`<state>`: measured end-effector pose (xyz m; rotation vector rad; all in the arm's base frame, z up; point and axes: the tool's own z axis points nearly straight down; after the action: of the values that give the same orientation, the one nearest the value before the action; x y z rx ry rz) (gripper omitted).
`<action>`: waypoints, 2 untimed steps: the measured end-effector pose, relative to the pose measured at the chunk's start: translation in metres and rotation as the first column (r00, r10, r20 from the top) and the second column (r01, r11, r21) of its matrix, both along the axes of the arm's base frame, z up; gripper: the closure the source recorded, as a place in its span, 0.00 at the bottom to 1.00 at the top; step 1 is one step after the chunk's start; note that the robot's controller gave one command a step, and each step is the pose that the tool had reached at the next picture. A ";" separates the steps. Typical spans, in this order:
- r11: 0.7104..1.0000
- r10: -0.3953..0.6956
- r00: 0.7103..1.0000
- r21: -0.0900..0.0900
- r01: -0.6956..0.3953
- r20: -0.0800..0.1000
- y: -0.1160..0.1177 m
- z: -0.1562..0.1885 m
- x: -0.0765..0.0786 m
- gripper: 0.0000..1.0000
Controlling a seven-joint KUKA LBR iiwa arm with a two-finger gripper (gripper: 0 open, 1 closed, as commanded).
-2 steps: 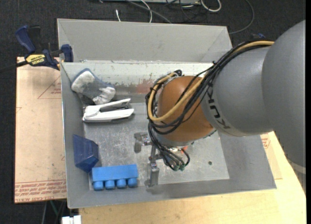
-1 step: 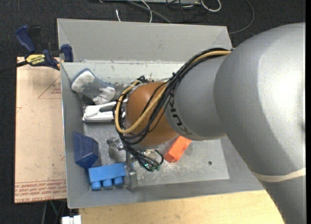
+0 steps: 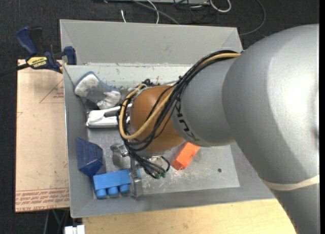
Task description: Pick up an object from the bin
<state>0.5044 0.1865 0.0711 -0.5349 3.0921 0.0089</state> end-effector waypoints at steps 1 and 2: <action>0.998 0.069 0.998 0.002 -0.069 0.001 0.000 0.003 0.011 1.00; 0.998 0.069 0.998 0.003 -0.069 0.001 0.000 0.003 0.011 1.00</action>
Offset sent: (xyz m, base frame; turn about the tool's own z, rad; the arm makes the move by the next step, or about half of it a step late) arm 0.0000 0.0000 0.0000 0.0000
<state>0.5155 0.1864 0.0742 -0.6404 3.0707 0.0137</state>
